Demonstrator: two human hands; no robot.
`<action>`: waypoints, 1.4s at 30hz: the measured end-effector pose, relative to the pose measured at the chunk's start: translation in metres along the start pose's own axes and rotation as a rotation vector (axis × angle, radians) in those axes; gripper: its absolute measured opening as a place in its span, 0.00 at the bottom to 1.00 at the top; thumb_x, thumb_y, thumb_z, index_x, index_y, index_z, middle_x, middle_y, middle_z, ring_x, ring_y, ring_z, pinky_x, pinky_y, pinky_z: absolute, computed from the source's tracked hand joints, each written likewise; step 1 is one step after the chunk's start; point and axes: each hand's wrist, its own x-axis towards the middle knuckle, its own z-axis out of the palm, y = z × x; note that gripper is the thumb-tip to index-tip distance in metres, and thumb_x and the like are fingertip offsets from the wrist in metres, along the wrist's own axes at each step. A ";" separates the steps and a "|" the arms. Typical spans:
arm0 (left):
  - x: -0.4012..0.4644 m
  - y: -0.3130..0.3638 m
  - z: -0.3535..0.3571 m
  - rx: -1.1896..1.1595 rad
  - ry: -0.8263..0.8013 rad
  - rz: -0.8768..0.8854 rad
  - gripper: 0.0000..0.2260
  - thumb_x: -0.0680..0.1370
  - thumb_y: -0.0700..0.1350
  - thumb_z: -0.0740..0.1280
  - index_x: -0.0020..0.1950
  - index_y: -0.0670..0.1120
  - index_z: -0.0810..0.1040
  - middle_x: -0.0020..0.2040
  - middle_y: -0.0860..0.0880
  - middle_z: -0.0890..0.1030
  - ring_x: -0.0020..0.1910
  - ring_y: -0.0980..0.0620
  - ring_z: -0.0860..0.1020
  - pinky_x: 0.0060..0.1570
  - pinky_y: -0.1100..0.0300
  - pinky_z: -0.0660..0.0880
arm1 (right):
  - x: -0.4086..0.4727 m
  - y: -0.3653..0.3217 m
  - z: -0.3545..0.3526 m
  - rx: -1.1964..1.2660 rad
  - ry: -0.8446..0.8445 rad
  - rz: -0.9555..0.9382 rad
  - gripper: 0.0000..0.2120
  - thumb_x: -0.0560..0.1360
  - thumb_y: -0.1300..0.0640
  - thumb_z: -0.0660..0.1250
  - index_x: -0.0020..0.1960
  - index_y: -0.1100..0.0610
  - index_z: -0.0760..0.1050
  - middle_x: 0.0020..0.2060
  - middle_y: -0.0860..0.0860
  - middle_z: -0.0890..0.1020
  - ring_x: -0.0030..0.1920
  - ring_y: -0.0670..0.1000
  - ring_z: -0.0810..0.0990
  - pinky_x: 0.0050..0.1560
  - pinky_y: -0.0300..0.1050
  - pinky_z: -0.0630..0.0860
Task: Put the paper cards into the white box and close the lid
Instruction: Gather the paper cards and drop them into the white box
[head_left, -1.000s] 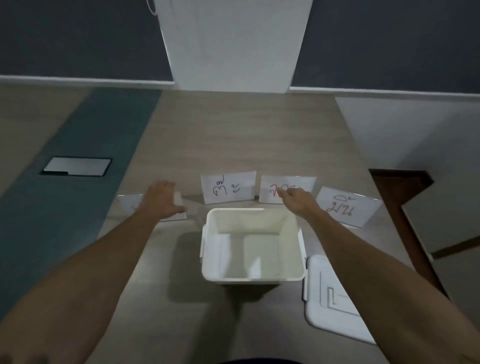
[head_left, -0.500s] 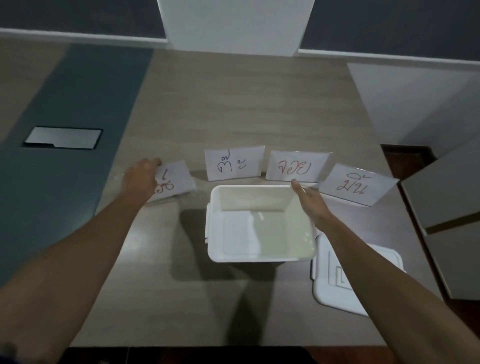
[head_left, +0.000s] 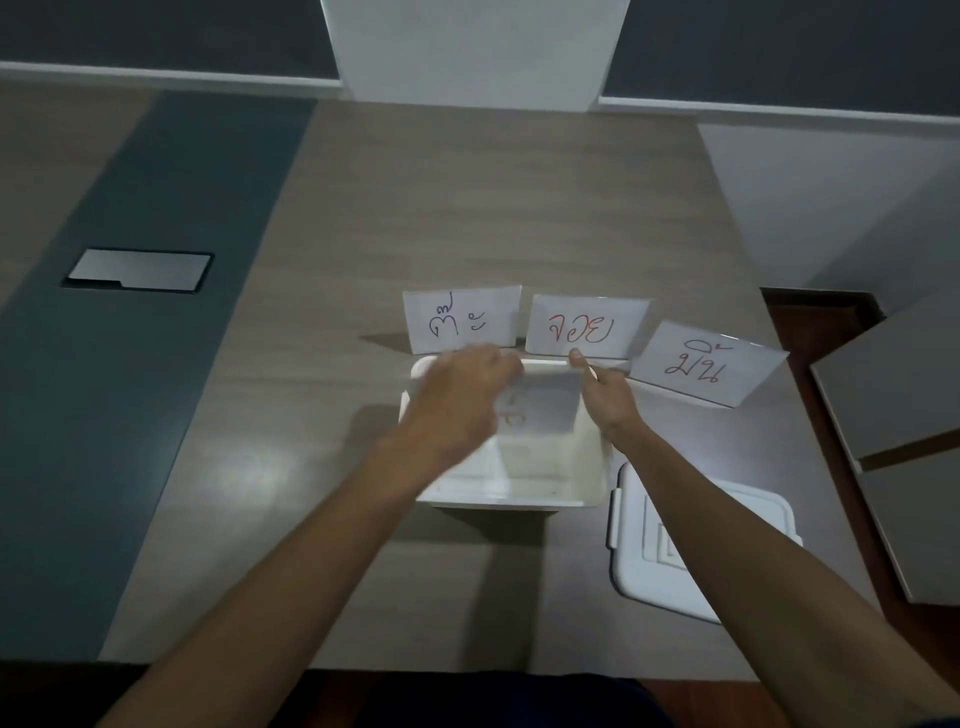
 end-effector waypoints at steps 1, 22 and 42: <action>-0.003 0.006 0.013 0.045 -0.123 -0.010 0.17 0.70 0.36 0.66 0.59 0.45 0.76 0.52 0.43 0.79 0.51 0.41 0.76 0.49 0.50 0.69 | 0.000 0.000 0.000 -0.005 -0.010 -0.004 0.28 0.77 0.36 0.59 0.59 0.59 0.80 0.51 0.53 0.82 0.58 0.53 0.78 0.56 0.42 0.68; 0.138 -0.102 0.044 0.010 -0.046 -0.235 0.23 0.74 0.51 0.70 0.66 0.46 0.74 0.64 0.42 0.74 0.64 0.42 0.71 0.61 0.49 0.69 | 0.012 0.005 -0.006 -0.180 0.053 -0.054 0.29 0.79 0.36 0.54 0.49 0.58 0.82 0.43 0.60 0.84 0.46 0.57 0.80 0.43 0.45 0.70; 0.043 -0.034 -0.016 0.047 0.093 0.020 0.05 0.75 0.37 0.61 0.48 0.46 0.73 0.44 0.44 0.80 0.41 0.39 0.77 0.37 0.54 0.65 | 0.015 0.006 -0.005 -0.114 0.075 -0.079 0.27 0.79 0.36 0.55 0.55 0.56 0.82 0.51 0.57 0.84 0.49 0.52 0.79 0.47 0.42 0.69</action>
